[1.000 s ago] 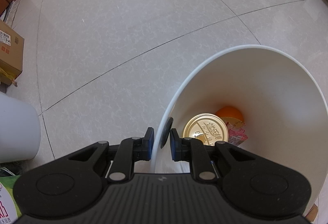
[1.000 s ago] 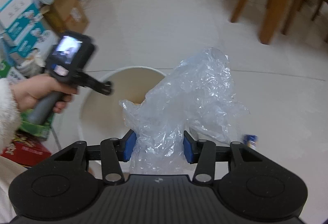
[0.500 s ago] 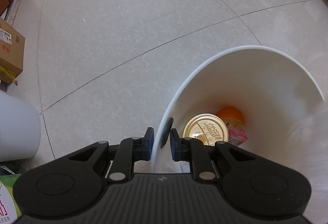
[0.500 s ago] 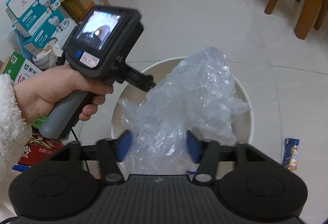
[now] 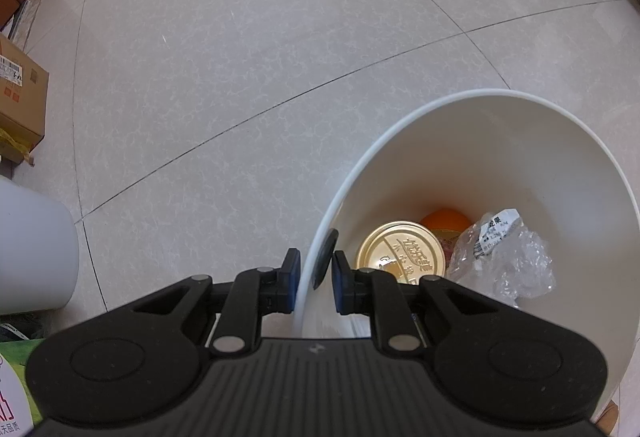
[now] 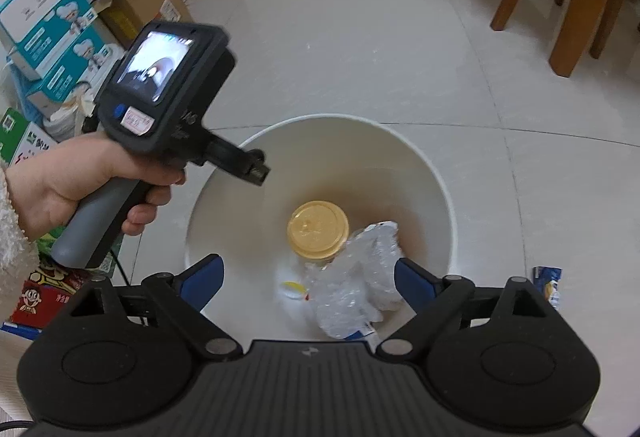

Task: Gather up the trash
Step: 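Move the right tool down to the whole orange and grasp it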

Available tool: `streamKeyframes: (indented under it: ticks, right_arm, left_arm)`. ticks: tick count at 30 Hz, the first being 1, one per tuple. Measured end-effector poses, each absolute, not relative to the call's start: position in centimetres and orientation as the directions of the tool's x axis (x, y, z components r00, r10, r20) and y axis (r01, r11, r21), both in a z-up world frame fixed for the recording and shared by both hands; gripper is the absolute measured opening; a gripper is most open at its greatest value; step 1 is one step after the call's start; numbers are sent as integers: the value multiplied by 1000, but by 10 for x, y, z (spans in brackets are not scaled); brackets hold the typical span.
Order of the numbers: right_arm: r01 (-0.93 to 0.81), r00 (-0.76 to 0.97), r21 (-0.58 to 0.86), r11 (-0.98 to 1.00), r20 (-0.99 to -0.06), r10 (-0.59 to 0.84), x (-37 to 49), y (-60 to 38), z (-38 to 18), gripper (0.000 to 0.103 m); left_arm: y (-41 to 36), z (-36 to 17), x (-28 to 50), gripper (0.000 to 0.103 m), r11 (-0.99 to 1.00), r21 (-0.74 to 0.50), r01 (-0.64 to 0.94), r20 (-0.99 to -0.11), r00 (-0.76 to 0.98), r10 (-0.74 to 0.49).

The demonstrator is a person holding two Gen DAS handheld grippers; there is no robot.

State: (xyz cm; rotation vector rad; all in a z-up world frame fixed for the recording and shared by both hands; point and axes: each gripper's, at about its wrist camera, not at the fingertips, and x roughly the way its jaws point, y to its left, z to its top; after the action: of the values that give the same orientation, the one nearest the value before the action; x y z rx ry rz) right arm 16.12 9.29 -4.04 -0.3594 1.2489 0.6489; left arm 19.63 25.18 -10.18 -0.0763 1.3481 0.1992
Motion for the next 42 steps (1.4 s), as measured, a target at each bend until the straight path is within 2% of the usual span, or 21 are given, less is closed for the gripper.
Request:
streamKeyframes:
  ticks: [11, 23, 32, 42]
  right_arm:
    - [-579, 311, -3, 815, -925, 217, 168, 47, -37, 100]
    - [-385, 354, -37, 922, -929, 110, 176, -69, -81, 102]
    - [-127, 313, -97, 987, -948, -53, 196, -202, -139, 102]
    - [307, 178, -110, 945, -969, -171, 187, -327, -214, 102]
  left_arm:
    - [250, -102, 196, 15, 980, 61, -189, -973, 209, 100]
    - [250, -101, 196, 15, 979, 61, -193, -973, 207, 101]
    - [250, -102, 196, 15, 979, 64, -194, -973, 205, 104]
    - [251, -102, 197, 15, 978, 60, -198, -974, 203, 100]
